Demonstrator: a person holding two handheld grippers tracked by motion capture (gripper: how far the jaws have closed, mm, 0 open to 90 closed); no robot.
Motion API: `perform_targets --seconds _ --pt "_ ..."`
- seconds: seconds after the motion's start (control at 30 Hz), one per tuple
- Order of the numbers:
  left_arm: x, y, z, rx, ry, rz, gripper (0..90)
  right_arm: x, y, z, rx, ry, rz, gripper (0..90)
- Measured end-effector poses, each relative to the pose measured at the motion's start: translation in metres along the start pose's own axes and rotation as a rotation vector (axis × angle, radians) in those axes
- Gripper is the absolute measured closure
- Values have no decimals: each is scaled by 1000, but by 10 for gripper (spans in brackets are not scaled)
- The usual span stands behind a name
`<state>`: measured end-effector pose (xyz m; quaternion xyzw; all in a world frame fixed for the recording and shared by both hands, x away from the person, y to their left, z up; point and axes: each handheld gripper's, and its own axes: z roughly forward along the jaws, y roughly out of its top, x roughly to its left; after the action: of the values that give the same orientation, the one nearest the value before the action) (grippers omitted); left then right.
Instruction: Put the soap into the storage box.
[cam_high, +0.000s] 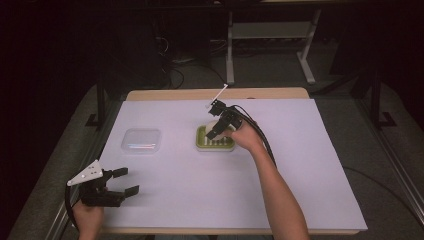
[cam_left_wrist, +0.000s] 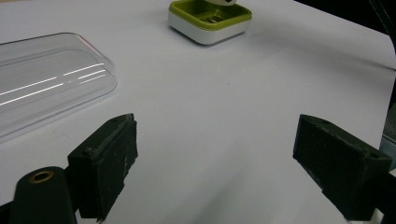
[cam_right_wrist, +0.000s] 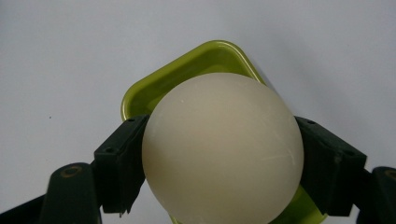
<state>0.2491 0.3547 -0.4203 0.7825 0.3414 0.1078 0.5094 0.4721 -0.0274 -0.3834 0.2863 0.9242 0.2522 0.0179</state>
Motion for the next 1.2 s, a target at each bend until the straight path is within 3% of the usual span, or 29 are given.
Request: perform_targets --seconds 1.2 --pt "0 0 0 2 -2 0 132 -1 -4 13 40 4 21 232"
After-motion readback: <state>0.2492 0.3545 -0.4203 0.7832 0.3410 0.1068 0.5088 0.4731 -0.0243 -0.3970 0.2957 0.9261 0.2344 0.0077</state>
